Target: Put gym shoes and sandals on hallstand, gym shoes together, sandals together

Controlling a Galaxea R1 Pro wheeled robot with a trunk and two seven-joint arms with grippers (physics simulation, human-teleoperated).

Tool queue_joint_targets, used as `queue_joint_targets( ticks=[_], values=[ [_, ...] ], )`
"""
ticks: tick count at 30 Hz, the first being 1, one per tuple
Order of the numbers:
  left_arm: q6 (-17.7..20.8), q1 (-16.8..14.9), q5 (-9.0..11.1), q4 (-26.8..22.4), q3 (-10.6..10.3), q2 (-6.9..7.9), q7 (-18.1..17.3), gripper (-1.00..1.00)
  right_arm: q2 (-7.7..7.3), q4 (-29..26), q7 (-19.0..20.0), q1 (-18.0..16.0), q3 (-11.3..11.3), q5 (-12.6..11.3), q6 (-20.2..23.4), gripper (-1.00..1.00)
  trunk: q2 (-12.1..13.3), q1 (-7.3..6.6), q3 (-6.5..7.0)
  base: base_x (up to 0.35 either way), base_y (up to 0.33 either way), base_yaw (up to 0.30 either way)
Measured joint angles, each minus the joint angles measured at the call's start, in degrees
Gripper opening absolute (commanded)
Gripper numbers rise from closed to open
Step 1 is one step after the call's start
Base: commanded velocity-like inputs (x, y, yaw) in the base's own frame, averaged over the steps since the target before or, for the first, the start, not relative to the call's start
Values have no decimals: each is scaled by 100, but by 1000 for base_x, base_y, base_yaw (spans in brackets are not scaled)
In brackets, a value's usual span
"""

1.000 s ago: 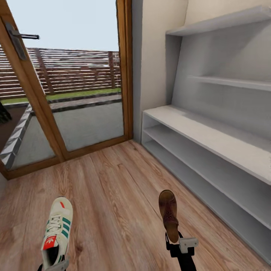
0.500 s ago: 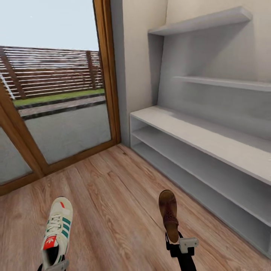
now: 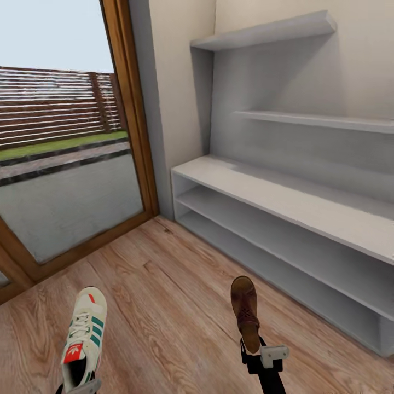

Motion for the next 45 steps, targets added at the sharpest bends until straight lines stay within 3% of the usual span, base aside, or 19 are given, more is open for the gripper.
queue_joint_targets(
  ticks=[45],
  values=[
    [-11,-1,-5,-12,-20,-3,10,-100,-9,-3,0,1,-1,0,8,-100,0,2,0,-5,41,-300]
  ],
)
